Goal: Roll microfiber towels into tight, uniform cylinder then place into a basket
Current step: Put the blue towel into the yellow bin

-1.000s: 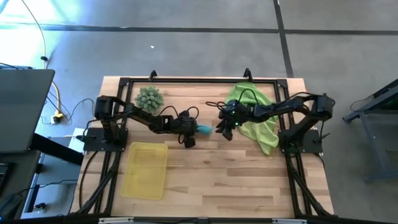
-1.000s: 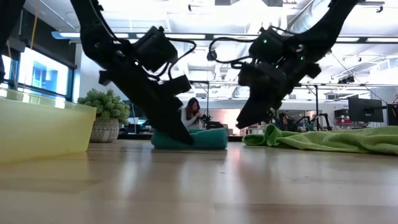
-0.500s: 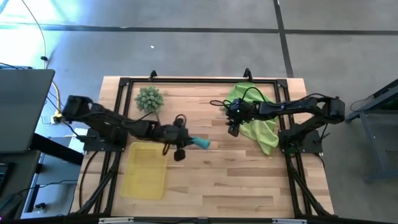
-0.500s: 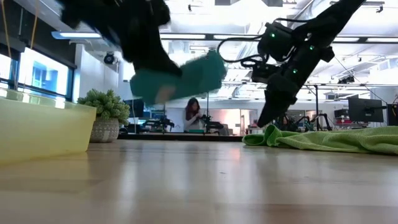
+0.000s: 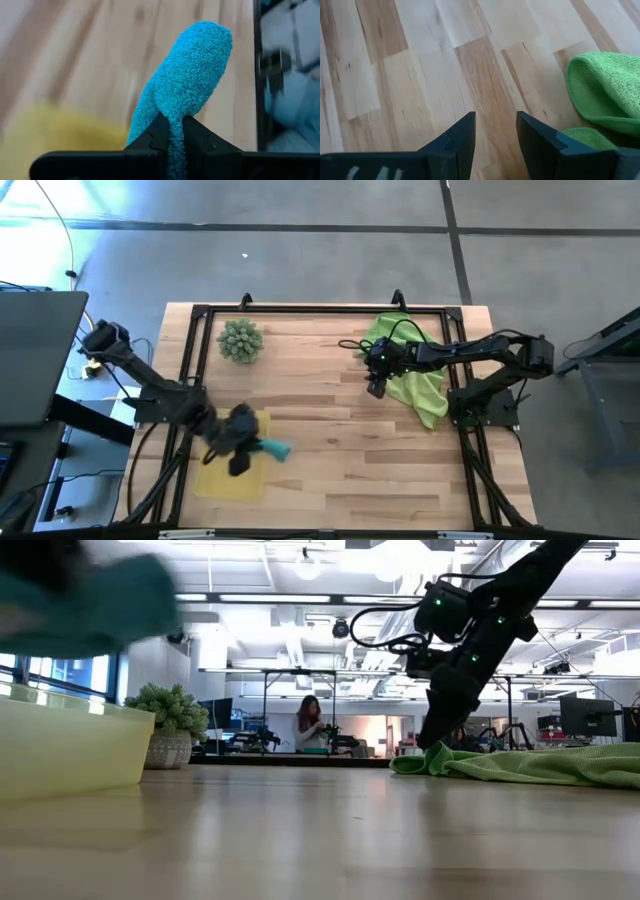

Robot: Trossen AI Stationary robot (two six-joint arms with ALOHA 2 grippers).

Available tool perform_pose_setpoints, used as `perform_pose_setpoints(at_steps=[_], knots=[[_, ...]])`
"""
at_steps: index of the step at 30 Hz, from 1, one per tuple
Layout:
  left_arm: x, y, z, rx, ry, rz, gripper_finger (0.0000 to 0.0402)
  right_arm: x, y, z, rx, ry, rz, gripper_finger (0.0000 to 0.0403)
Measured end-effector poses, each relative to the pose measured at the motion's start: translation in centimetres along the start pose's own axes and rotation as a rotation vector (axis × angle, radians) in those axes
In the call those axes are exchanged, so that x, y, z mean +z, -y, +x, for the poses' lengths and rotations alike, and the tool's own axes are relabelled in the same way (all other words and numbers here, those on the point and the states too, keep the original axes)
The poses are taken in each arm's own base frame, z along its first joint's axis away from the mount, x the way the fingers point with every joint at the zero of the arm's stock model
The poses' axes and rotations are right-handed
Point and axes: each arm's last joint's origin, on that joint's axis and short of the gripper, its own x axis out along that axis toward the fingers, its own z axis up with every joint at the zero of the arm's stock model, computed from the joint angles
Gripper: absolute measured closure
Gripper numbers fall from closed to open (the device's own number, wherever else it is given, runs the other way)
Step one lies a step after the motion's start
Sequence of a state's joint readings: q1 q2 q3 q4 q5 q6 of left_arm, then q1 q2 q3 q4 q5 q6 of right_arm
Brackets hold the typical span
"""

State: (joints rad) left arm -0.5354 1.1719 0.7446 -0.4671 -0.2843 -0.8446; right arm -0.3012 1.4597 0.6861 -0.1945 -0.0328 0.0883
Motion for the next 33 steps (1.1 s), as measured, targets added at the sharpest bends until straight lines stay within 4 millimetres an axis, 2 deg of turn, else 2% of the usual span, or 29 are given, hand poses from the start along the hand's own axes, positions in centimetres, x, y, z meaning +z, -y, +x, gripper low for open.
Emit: perform_pose_setpoints(at_steps=[8, 12, 16, 25, 33], knots=[[-5.0, 1.4, -2.3, 0.025, -0.187, -0.078, 0.0387, 0.2, 0.0, 0.0, 0.002, 0.014, 0.047, 0.0269], [-6.6, 1.7, -2.9, 0.068, -0.201, -0.099, 0.0387, 0.2, 0.0, 0.0, 0.003, 0.019, 0.049, 0.0269], [-7.5, 2.3, -2.2, 0.091, -0.184, -0.106, 0.0386, 0.3, 0.0, 0.0, 0.004, 0.030, 0.051, 0.0269], [-9.2, 3.7, 1.0, 0.121, -0.209, -0.067, 0.0382, 0.4, 0.0, 0.0, 0.004, 0.037, 0.043, 0.0269], [-9.7, 4.0, 2.1, 0.109, -0.332, -0.109, 0.0369, 0.5, -0.1, 0.0, 0.005, 0.044, 0.041, 0.0269]])
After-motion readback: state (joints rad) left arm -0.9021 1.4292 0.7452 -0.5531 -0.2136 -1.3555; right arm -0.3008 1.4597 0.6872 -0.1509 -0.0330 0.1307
